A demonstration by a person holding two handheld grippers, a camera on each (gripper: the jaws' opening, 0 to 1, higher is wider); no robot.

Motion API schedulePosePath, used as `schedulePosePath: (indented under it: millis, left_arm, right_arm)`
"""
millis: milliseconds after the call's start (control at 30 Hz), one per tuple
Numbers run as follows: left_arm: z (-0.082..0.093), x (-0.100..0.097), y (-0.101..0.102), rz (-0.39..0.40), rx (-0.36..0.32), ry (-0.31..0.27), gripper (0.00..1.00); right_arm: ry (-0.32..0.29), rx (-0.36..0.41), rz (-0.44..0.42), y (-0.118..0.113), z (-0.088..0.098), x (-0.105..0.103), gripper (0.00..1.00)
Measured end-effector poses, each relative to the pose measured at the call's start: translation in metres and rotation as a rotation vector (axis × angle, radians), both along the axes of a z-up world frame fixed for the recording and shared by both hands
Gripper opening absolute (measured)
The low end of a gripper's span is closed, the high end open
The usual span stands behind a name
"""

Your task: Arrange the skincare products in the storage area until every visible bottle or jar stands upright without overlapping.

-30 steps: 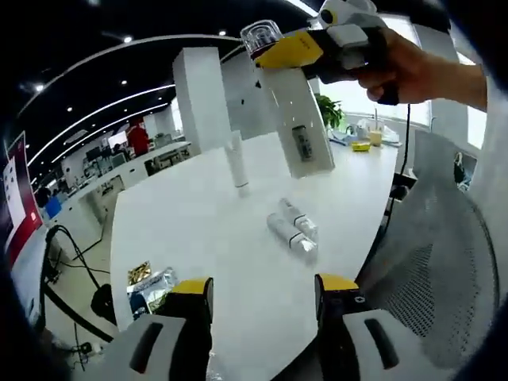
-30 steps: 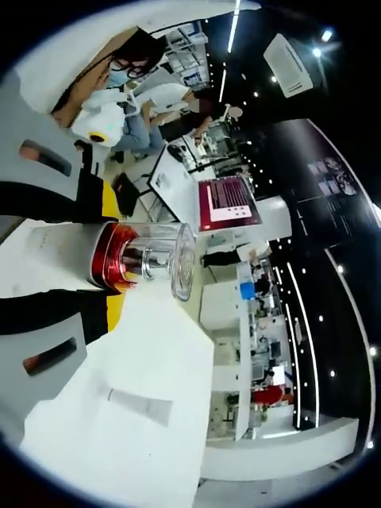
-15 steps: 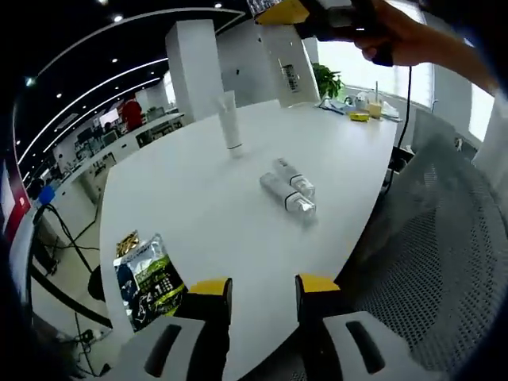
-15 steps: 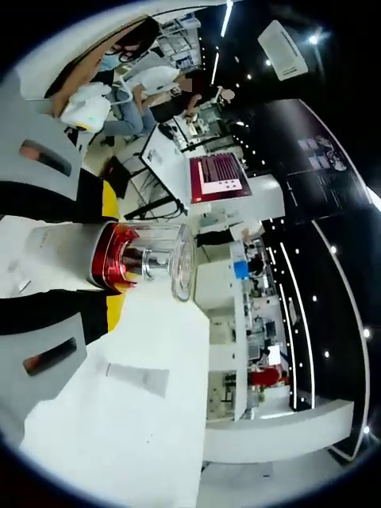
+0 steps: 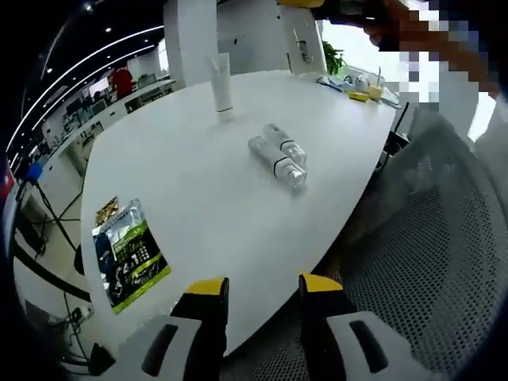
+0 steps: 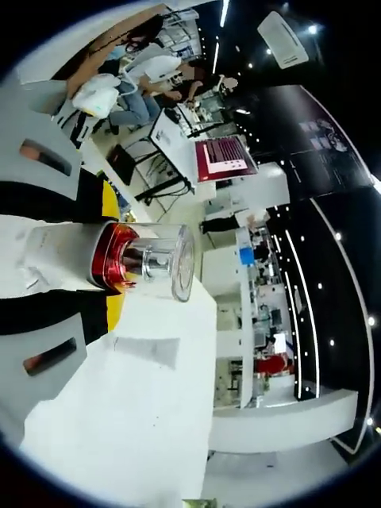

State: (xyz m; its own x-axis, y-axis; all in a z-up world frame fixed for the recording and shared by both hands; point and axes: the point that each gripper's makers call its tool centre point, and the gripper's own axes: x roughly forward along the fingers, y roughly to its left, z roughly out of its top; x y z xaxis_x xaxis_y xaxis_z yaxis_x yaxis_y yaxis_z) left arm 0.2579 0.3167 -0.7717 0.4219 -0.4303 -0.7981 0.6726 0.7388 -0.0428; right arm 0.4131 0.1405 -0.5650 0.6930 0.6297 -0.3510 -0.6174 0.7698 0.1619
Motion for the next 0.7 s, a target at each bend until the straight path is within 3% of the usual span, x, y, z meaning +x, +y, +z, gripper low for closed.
schedulePosePath:
  millis: [100, 167, 200, 333, 500, 633, 700]
  left_arm:
    - [0.000, 0.002, 0.001, 0.003, 0.008, -0.007, 0.37]
    - [0.013, 0.013, 0.001, 0.007, -0.010, -0.103, 0.36]
    - [0.017, 0.014, 0.000, 0.017, -0.029, -0.116, 0.36]
    - [0.011, 0.014, 0.006, 0.047, -0.010, -0.085, 0.35]
    - [0.003, 0.008, 0.004, 0.018, 0.022, -0.054, 0.35]
    - [0.005, 0.004, -0.002, 0.005, -0.009, -0.039, 0.38]
    - [0.002, 0.003, -0.002, -0.010, 0.018, -0.031, 0.38]
  right_arm:
    - [-0.011, -0.008, -0.011, -0.010, -0.002, 0.011, 0.28]
    - [-0.021, 0.008, -0.021, -0.019, -0.003, 0.019, 0.28]
    - [-0.026, 0.015, -0.026, -0.023, -0.004, 0.025, 0.28]
    - [-0.038, 0.020, -0.036, -0.033, -0.015, 0.042, 0.28]
    - [-0.034, 0.035, -0.059, -0.041, -0.025, 0.056, 0.28]
    - [-0.015, 0.047, -0.067, -0.045, -0.032, 0.063, 0.28]
    - [-0.014, 0.046, -0.063, -0.045, -0.033, 0.067, 0.28]
